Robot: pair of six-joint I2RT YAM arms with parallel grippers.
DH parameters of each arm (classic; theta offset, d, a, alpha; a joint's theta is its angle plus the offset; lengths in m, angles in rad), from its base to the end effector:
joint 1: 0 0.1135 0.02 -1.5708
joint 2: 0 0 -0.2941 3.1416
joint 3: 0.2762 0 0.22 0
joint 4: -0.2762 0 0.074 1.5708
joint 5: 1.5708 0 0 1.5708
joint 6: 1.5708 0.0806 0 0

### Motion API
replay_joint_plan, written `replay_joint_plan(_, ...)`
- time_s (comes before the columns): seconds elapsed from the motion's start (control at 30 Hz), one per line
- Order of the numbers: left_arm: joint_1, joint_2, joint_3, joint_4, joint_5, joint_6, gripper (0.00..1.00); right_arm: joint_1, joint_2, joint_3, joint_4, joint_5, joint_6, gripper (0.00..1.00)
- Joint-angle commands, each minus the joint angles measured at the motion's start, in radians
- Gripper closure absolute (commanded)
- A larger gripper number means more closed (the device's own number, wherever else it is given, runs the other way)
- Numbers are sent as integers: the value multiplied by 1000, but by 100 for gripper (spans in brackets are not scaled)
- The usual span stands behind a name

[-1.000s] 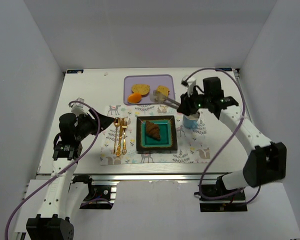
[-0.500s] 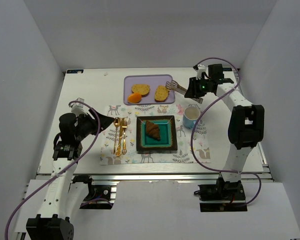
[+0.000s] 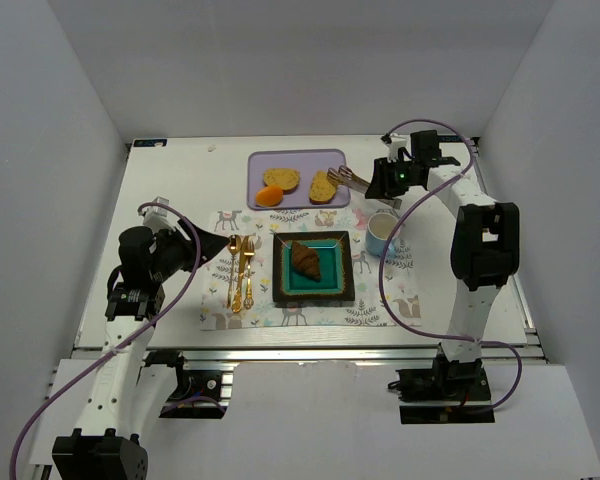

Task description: Place the bread

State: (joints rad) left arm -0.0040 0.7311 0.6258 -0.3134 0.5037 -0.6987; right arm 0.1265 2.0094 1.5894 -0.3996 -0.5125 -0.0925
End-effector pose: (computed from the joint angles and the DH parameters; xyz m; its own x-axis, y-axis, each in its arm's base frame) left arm 0.1498 -0.0395 0.2885 -0.5972 -0.5609 -0.5733 0.0788 0.6703 -0.7379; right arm 0.4524 0.0974 0.2428 -0.6811 -0.1678 -0.7127 -0.5070 0.8103 0.2938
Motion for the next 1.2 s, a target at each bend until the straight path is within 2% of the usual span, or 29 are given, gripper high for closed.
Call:
replay_joint_plan(0.0, 2, -12, 32, -12, -14, 11, 40, 1, 17, 41, 12, -27, -9, 53)
replay_joint_plan(0.13, 2, -18, 32, -19, -19, 10, 40, 2, 32, 46, 1, -35, -15, 56)
replay_joint_plan(0.27, 2, -22, 28, -18, -19, 8, 40, 2, 28, 47, -5, -72, -16, 70)
replay_joint_plan(0.4, 2, -21, 31, -16, -19, 8, 40, 1, 14, 46, -2, -109, -9, 77)
replay_joint_plan(0.9, 2, -29, 31, -16, -19, 7, 40, -8, -152, 73, 1, -230, 73, 84)
replay_joint_plan(1.17, 2, -24, 14, 14, -10, -4, 40, -7, -285, -34, -142, -259, -27, 86)
